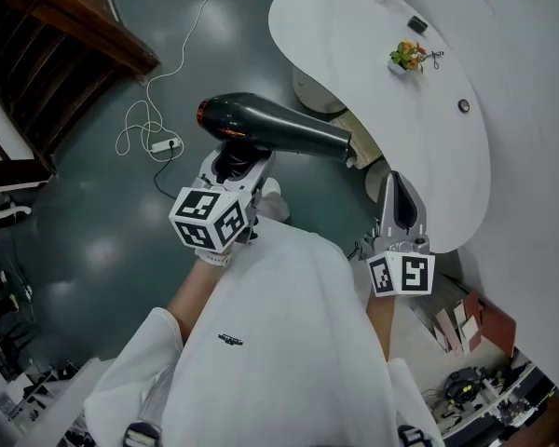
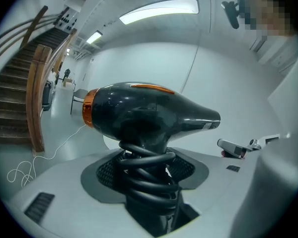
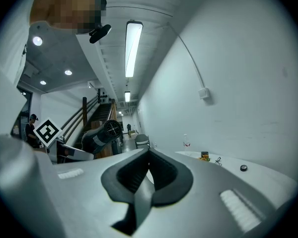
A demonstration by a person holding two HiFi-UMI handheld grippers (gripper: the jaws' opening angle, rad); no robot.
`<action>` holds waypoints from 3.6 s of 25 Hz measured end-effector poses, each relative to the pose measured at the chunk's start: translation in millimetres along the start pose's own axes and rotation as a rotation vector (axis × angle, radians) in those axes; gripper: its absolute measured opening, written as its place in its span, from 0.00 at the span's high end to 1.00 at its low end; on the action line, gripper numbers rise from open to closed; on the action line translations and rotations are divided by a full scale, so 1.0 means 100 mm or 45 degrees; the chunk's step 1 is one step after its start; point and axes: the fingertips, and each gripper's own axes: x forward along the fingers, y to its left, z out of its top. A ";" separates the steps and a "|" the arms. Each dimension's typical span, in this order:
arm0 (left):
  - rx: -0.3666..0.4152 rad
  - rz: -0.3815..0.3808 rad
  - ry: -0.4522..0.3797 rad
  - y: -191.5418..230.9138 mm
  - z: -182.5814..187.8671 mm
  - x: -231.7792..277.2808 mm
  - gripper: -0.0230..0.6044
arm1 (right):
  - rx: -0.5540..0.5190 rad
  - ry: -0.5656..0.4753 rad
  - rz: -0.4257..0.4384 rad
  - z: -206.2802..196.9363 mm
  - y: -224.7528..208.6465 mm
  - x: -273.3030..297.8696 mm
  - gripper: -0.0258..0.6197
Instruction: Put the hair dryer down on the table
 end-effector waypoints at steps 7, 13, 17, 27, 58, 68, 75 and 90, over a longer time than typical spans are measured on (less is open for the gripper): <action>-0.004 -0.045 -0.017 0.46 0.37 0.20 0.55 | -0.027 -0.019 0.049 0.05 0.42 0.70 0.94; -0.015 -0.062 -0.023 0.70 0.52 0.30 0.55 | -0.045 -0.011 0.069 0.08 0.61 1.02 0.94; -0.051 -0.056 0.007 0.80 0.49 0.38 0.55 | -0.043 0.022 0.054 0.04 0.55 1.12 0.94; -0.036 -0.051 0.044 0.88 0.65 0.86 0.55 | 0.002 0.054 0.066 -0.07 0.29 1.58 0.94; 0.034 0.005 0.078 0.47 1.52 2.96 0.55 | 0.104 -0.015 0.063 0.34 -1.67 2.98 0.94; 0.041 -0.007 0.148 0.56 1.49 3.25 0.55 | 0.130 0.012 0.045 0.29 -1.73 3.15 0.94; 0.034 -0.024 0.198 0.59 1.39 3.56 0.55 | 0.137 0.040 0.039 0.23 -1.78 3.26 0.94; 0.045 -0.016 0.327 0.79 0.85 4.34 0.55 | 0.164 0.147 0.002 -0.11 -1.98 3.36 0.94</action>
